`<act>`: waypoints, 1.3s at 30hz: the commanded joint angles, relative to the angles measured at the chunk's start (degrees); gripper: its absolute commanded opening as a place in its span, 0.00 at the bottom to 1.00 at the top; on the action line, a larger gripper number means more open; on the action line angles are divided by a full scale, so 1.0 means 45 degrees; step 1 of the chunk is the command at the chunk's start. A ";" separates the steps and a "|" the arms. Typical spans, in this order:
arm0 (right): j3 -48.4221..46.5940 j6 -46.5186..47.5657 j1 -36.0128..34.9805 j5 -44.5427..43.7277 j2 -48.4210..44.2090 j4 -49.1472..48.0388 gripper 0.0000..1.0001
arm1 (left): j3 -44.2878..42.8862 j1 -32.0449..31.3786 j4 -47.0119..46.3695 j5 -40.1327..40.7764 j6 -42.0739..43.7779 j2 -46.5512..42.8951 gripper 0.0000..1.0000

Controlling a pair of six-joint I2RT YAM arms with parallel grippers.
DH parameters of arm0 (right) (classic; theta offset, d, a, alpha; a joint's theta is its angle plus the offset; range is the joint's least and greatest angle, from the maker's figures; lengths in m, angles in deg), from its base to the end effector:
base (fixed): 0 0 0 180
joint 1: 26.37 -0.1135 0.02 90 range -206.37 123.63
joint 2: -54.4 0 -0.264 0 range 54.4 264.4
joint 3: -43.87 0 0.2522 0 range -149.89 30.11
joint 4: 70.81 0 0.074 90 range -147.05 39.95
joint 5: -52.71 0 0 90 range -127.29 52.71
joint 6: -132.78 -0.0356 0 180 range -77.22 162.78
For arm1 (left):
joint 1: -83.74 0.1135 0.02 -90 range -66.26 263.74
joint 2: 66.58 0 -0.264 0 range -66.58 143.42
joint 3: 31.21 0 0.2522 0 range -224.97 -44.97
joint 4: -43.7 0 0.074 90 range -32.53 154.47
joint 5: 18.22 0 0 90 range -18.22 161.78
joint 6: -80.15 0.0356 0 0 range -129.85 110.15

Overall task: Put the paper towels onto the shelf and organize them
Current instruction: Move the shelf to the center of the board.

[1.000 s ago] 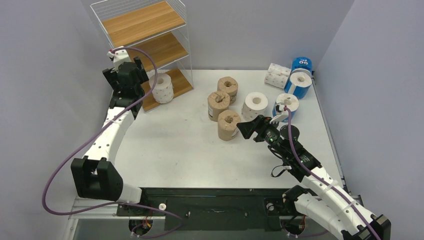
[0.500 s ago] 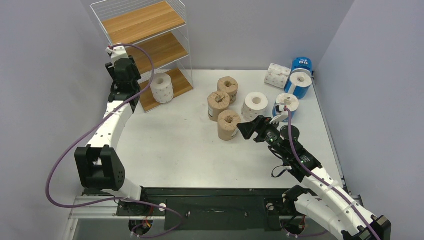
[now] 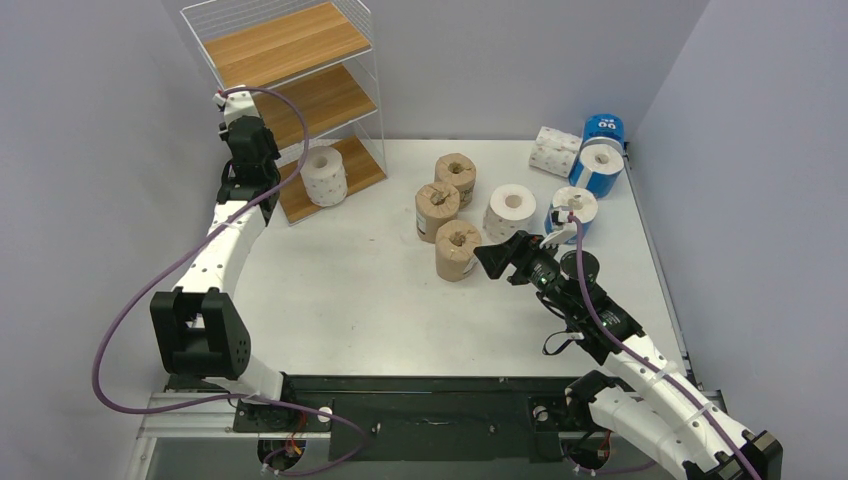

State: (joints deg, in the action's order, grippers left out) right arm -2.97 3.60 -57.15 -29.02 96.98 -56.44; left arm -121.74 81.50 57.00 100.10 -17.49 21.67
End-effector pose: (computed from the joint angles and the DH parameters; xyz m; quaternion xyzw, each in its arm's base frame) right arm 0.1560 0.0989 0.2917 0.0098 0.7660 0.4124 0.4930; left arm 0.3677 0.0025 0.3673 -0.1906 0.7401 0.1350 0.6306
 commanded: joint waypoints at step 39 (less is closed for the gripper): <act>-0.2048 -0.1050 -0.0047 -0.0808 0.3967 -0.3570 0.75 | 0.2039 -0.0395 0.1876 -0.3363 -0.2234 -0.4306 0.00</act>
State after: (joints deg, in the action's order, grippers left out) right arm -7.30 0.52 -57.15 -30.77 111.02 -63.24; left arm -113.41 81.89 64.69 91.77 -21.01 8.60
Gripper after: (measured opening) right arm 0.752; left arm 0.030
